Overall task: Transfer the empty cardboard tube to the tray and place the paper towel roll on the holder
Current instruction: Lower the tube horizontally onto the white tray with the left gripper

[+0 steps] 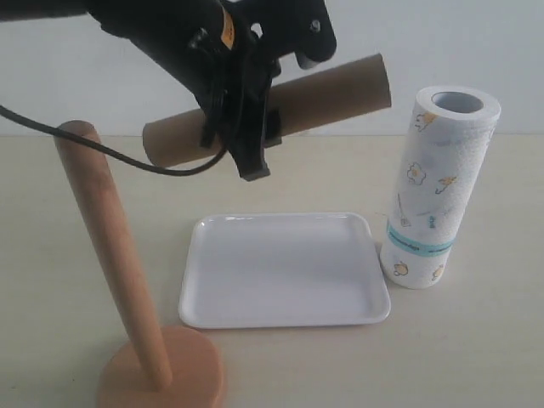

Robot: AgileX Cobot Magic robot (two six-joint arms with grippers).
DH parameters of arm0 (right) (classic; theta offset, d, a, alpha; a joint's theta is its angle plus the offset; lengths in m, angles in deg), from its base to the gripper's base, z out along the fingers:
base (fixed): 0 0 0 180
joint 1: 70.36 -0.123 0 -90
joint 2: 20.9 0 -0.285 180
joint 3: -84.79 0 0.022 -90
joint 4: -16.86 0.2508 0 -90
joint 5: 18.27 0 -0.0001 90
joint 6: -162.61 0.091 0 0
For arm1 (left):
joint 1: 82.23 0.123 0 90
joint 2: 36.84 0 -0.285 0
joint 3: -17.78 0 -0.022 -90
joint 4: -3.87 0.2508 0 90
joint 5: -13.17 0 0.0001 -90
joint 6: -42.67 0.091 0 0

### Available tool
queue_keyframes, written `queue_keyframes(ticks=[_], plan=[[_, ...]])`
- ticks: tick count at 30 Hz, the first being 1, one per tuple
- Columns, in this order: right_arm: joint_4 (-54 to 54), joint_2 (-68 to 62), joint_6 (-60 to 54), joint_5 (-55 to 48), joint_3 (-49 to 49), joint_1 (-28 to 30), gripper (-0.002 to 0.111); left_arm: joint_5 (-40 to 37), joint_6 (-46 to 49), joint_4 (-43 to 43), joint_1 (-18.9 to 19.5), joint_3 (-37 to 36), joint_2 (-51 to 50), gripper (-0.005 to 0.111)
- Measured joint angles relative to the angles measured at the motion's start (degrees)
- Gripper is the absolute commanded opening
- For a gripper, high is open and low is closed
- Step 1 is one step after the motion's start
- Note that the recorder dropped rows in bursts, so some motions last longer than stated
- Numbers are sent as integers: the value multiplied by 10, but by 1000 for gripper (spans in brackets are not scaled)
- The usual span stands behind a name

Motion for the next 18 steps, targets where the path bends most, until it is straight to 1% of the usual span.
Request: queue_keyframes(ticks=[13,18], plan=[[0,0,0,0,0,0,0,2,-38,-1,-4,0,-90,4],[0,0,0,0,0,0,0,5,-64,21,-26,0,-110,4]])
